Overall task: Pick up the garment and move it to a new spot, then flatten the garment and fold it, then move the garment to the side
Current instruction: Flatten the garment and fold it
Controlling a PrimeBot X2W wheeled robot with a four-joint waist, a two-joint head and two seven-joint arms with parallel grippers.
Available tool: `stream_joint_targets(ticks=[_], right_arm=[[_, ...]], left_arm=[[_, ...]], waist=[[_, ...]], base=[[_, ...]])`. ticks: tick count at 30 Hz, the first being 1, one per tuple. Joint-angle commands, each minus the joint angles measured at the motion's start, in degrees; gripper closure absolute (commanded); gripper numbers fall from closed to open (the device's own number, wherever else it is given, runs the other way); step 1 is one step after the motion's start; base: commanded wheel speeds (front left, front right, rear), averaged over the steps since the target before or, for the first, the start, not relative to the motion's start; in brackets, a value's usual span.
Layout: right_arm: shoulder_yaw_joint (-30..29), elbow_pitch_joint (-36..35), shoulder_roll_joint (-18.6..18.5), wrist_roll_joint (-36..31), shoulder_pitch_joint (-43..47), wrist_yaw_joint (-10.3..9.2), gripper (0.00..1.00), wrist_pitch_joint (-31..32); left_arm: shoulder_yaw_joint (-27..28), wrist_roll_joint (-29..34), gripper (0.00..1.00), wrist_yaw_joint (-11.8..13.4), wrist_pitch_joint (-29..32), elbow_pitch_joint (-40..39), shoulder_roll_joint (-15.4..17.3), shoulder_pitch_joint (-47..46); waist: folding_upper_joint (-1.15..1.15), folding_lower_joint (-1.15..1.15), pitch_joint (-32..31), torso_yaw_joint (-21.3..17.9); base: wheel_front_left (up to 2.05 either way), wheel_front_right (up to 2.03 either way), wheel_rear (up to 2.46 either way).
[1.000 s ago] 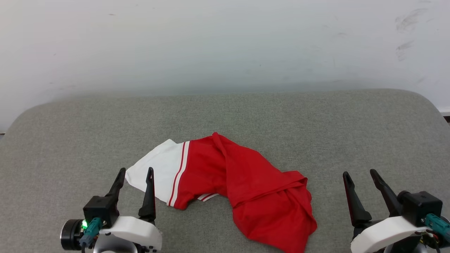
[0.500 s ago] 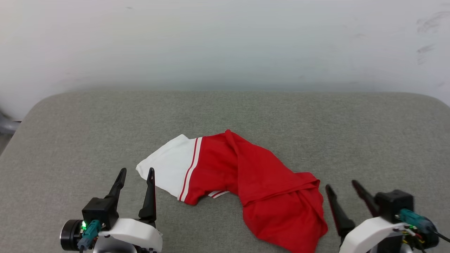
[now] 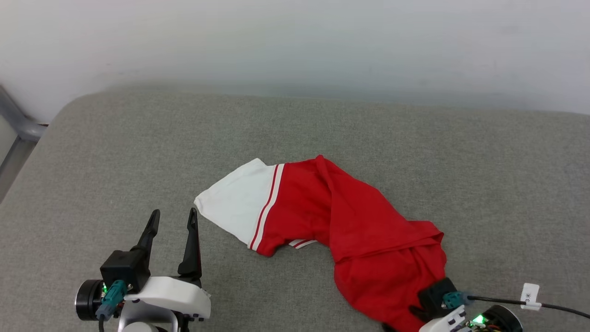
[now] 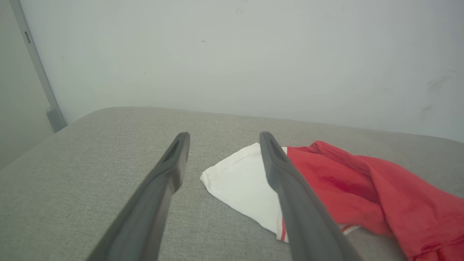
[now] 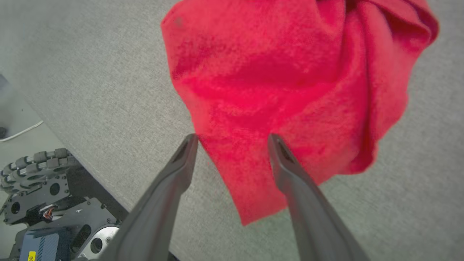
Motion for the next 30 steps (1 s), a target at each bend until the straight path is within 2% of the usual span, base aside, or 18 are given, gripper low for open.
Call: stream_joint_targets(ticks=[1, 7, 10, 12, 13, 19, 24, 27, 30], right_arm=[[0.88, 0.58, -0.72, 0.66, -1.55, -0.04, 0.0, 0.35], [6.86, 5.81, -3.35, 3.57, -4.88, -0.04, 0.0, 2.72], [10.46, 8.84, -4.3, 5.86, -4.76, -0.01, 0.0, 5.88], [12.64, 9.97, -4.83, 7.38, -4.62, 0.1, 0.7, 7.43], [13.35, 9.4, -5.07, 8.76, -5.7, 0.13, 1.0, 6.38], [9.9, 3.22, -4.75, 8.76, -10.94, 0.02, 1.0, 2.1], [4.75, -2.23, -3.8, 7.6, -14.5, -0.04, 1.0, -0.02], [0.4, -3.41, -3.21, 6.4, -16.79, -0.04, 1.0, 0.24], [-4.55, -1.74, -2.31, 5.92, -18.71, -0.04, 1.0, 1.19]], left_arm=[[0.03, 0.46, 0.0, 0.11, -0.32, -0.04, -0.24, -0.84], [0.79, 0.71, 0.0, 0.23, -0.43, -0.01, -1.03, -2.21], [1.02, 1.06, 0.0, -0.16, -0.46, 0.26, -1.55, -2.65], [1.24, 1.19, 0.0, -0.26, -0.47, 0.28, -1.89, -2.89], [1.67, 1.55, 0.0, -0.42, -0.48, 0.38, -2.13, -2.84], [2.82, 2.22, 0.0, -0.51, -0.42, 0.53, -2.32, -1.62], [3.45, 2.61, 0.0, -0.81, -0.38, 0.4, -2.78, -1.2], [3.73, 3.01, 0.0, -1.16, -0.38, 0.37, -3.06, -1.38], [3.85, 3.32, 0.0, -1.41, -0.38, 0.29, -3.58, -2.0]], waist=[[0.0, 0.0, 1.03, 0.45], [0.0, 0.0, 4.1, 1.2], [0.0, 0.0, 4.89, 1.44], [0.0, 0.0, 5.08, 1.51], [0.0, 0.0, 5.01, 1.32], [0.0, 0.0, 3.97, -0.16], [0.0, 0.0, 3.6, -1.39], [0.0, 0.0, 3.63, -1.84], [0.0, 0.0, 3.81, -1.91]], base=[[0.0, 0.0, 0.0], [0.0, 0.0, 0.0], [0.0, 0.0, 0.0], [0.0, 0.0, 0.0], [0.0, 0.0, 0.0], [0.0, 0.0, 0.0], [0.0, 0.0, 0.0], [0.0, 0.0, 0.0], [0.0, 0.0, 0.0]])
